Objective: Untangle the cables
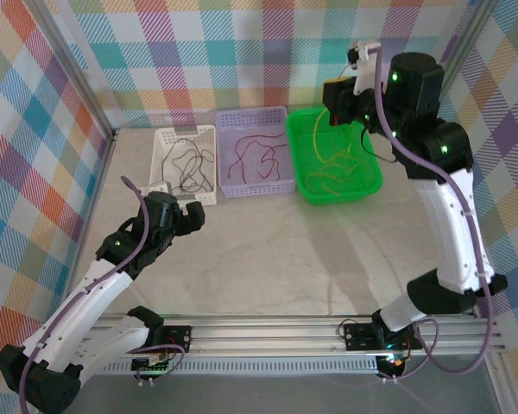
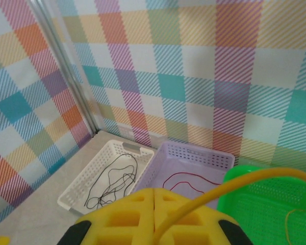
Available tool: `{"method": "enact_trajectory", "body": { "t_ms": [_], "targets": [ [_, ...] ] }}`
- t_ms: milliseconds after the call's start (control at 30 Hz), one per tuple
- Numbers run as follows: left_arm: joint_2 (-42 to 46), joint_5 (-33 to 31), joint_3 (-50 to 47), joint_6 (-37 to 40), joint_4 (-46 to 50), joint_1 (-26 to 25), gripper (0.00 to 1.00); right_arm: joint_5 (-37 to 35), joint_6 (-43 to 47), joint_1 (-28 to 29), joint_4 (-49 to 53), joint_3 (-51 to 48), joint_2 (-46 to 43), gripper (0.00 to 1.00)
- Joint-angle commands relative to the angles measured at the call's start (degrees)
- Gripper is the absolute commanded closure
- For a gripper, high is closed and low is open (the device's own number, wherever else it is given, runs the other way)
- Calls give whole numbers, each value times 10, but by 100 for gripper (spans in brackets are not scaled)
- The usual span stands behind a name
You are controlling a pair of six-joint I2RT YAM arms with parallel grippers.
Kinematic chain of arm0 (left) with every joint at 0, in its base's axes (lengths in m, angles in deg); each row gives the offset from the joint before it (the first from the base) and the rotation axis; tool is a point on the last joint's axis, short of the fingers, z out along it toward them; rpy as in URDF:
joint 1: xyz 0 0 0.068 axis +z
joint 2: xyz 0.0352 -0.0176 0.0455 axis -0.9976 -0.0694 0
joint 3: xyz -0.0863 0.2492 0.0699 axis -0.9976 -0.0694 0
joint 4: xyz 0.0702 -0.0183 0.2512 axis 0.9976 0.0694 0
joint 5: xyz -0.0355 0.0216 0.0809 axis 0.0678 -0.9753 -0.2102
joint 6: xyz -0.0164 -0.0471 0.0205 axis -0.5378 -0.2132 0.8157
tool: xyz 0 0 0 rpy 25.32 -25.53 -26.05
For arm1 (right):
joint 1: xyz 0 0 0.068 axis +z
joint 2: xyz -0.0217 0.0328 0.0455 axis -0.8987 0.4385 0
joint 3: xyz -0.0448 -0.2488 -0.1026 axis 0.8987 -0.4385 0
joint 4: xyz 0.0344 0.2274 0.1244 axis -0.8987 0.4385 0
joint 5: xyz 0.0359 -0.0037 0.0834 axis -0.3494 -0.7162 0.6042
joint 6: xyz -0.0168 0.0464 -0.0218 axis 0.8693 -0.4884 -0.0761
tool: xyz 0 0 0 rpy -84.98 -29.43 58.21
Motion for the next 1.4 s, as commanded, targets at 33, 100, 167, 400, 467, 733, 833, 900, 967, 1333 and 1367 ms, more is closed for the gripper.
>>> {"method": "enact_trajectory", "body": {
  "t_ms": [33, 100, 167, 400, 467, 733, 833, 900, 967, 1333, 1367],
  "targets": [
    [6, -12, -8, 0, -11, -5, 0, 110, -58, -61, -12, 21, 38, 100],
    [5, -14, -9, 0, -12, -5, 0, 125, -66, -79, -15, 27, 58, 100],
    [5, -14, -9, 1, -12, -5, 0, 146, -74, -96, -17, 27, 78, 100],
    [-1, -12, -8, 1, -12, -5, 0, 220, -101, -153, -48, 0, 130, 100],
    [-2, -11, -8, 0, -12, -5, 0, 232, -107, -161, -56, -4, 143, 100],
    [-3, -11, -9, 1, -12, -5, 0, 239, -100, -166, -50, -29, 181, 100],
    [-4, -10, -9, 1, -12, -5, 0, 236, -98, -166, -35, -32, 202, 100],
    [-4, -9, -8, 1, -12, -5, 0, 235, -96, -166, -24, -34, 217, 100],
    [-4, -10, -8, 2, -12, -5, 0, 232, -94, -166, -17, -37, 229, 100],
    [-8, -11, -10, 2, -13, -5, 0, 203, -83, -166, -6, -71, 285, 100],
    [-9, -11, -10, 3, -13, -5, 0, 199, -82, -166, -2, -72, 293, 100]
  ]
}}
